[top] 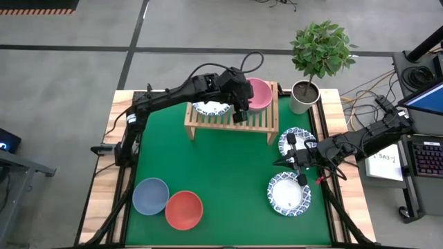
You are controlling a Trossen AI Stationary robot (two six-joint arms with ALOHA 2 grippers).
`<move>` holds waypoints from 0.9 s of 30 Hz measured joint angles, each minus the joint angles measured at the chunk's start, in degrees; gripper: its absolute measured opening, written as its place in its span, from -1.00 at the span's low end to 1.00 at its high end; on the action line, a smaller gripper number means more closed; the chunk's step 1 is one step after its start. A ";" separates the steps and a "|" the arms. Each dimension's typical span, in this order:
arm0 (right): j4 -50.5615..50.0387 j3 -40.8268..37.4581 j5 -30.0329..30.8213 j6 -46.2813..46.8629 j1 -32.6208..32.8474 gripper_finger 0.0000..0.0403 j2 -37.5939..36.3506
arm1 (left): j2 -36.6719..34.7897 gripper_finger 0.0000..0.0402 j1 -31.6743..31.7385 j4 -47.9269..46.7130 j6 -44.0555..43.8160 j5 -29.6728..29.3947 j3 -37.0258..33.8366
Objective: Place and stack bowls onto a shelf
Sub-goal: Stack the pink bowl on top of the green bowl on the shelf
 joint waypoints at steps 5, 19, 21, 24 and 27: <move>0.00 0.00 0.00 0.49 -0.01 -0.95 0.00 | -0.15 -0.73 0.04 -5.73 -0.23 -1.74 0.00; 0.00 0.00 0.00 -0.08 0.00 -0.95 0.01 | -0.52 -0.73 -0.25 -1.52 -2.44 -2.22 0.00; 0.00 0.00 0.00 -0.08 0.00 -0.95 0.02 | -0.52 -0.73 -0.95 -1.23 -3.66 -0.74 0.00; 0.02 0.00 0.00 -0.12 0.00 -0.95 0.02 | -0.51 -0.76 -2.83 2.01 -4.75 0.07 0.00; 0.04 0.00 0.01 -0.51 0.00 -0.95 0.02 | -0.18 -0.79 -4.44 7.86 -4.75 0.14 0.00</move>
